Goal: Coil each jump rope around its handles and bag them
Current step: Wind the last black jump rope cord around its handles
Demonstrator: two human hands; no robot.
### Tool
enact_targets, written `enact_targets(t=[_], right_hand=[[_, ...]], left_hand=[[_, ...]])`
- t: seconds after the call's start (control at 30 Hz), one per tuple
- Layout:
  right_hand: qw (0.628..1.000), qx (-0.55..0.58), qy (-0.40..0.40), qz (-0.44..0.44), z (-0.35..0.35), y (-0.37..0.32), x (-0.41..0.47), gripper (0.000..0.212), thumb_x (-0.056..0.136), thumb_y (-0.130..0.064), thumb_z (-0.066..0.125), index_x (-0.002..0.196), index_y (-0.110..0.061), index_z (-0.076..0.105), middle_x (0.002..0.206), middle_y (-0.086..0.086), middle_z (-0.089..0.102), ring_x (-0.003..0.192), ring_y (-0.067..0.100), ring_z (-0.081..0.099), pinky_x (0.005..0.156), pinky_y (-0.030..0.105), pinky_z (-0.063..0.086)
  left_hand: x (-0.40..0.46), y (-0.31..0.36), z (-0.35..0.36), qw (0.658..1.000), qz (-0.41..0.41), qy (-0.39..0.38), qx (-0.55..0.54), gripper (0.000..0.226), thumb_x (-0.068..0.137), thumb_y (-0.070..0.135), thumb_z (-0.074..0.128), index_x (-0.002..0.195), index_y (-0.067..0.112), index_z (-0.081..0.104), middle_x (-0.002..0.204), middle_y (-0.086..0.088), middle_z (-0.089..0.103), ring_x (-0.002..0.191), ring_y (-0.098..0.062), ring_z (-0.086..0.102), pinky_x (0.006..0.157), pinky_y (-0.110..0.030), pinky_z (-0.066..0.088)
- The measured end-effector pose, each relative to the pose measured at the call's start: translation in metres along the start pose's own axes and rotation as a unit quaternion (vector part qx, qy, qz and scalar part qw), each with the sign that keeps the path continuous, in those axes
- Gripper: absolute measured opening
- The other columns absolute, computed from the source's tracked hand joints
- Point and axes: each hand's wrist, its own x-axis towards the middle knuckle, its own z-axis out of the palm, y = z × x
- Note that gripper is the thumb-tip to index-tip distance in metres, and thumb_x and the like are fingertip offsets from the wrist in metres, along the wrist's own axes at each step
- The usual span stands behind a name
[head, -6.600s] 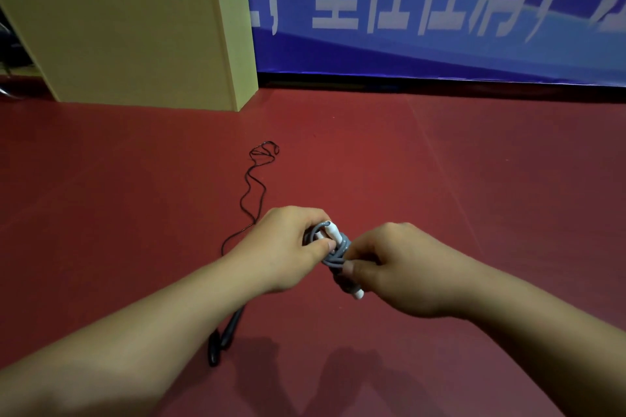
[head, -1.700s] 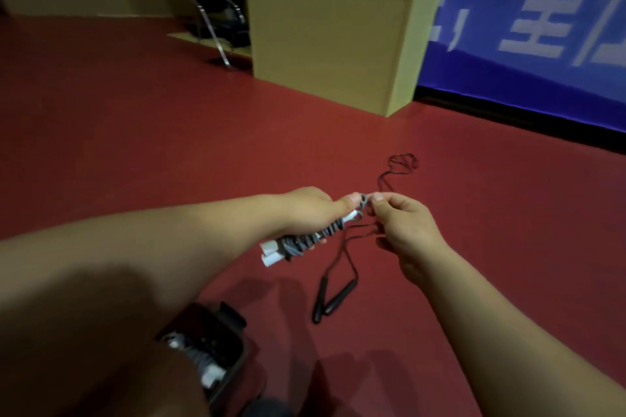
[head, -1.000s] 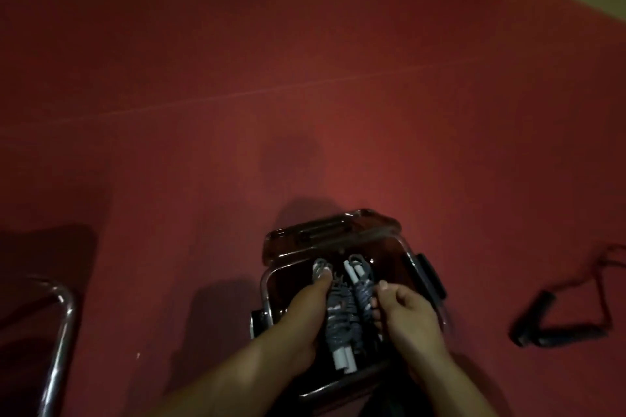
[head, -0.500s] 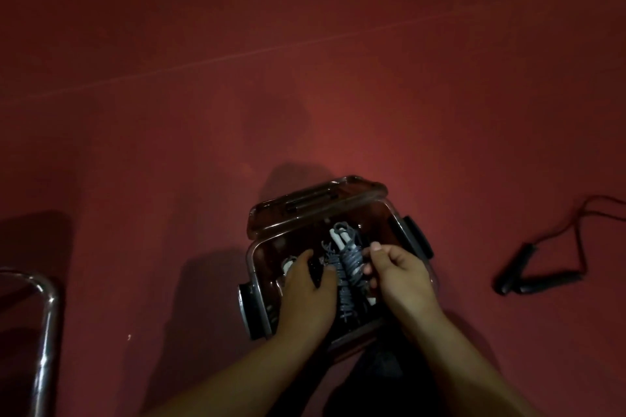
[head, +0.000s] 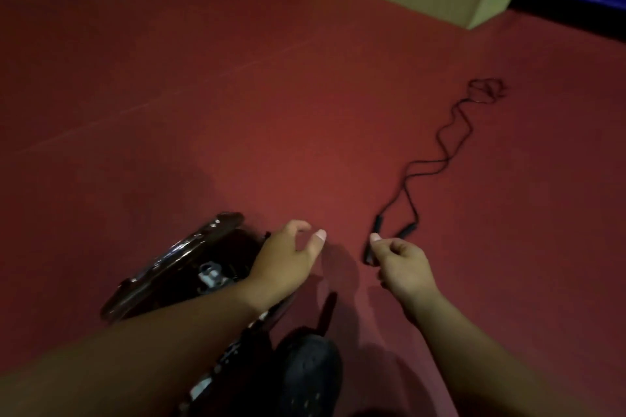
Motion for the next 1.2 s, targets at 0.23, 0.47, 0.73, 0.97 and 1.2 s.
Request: enact_targets(t=[0.23,0.47,0.73,0.97,1.2], right_hand=[[0.989,-0.057,0.128,0.035,-0.106,0.055,0.030,0.040,0.086,-0.051,0.064,0.070,-0.014,0.067,0.060,-0.001,0.062,0.062,0.021,0.055,0.072,0.040,0.053],[0.982,0.006,0.152,0.108,-0.124,0.092,0.086,0.043,0.087,-0.052,0.062,0.070,-0.012,0.066,0.065,0.003,0.064,0.065,0.022,0.056,0.074,0.043,0.054],[0.984,0.017,0.116,0.131,-0.086,0.099,0.118,0.048,0.092,-0.046,0.057,0.055,-0.015,0.053,0.054,-0.002,0.055,0.058,0.019,0.052,0.065,0.031,0.044],[0.976,-0.016,0.156,0.150,-0.116,0.110,0.109,0.051,0.092,-0.047,0.057,0.055,-0.011,0.056,0.060,0.007,0.060,0.065,0.029,0.059,0.073,0.043,0.053],[0.975,-0.057,0.198,0.083,-0.196,0.062,0.046,0.037,0.091,-0.051,0.053,0.082,-0.016,0.064,0.085,0.006,0.069,0.085,0.036,0.066,0.081,0.050,0.056]], left_hand=[[0.053,0.039,0.106,0.995,-0.007,-0.071,0.067,0.054,0.089,0.048,0.063,0.132,0.018,0.052,0.135,-0.006,0.053,0.124,-0.022,0.052,0.105,-0.030,0.040],[0.111,0.039,0.208,0.982,-0.098,-0.063,0.147,0.075,0.076,0.060,0.072,0.126,0.009,0.050,0.130,-0.010,0.054,0.120,-0.030,0.054,0.096,-0.034,0.044],[0.144,0.022,0.253,0.945,-0.105,-0.067,0.302,0.071,0.086,0.049,0.067,0.135,0.007,0.037,0.140,-0.013,0.040,0.131,-0.033,0.039,0.104,-0.042,0.039],[0.138,0.027,0.230,0.925,-0.020,-0.260,0.275,0.038,0.093,0.028,0.060,0.125,0.010,0.051,0.122,-0.011,0.060,0.109,-0.029,0.060,0.086,-0.030,0.046],[0.064,0.139,0.183,0.892,0.065,-0.421,0.151,0.007,0.096,0.015,0.054,0.103,0.016,0.054,0.082,-0.002,0.063,0.060,-0.014,0.067,0.049,-0.022,0.047]])
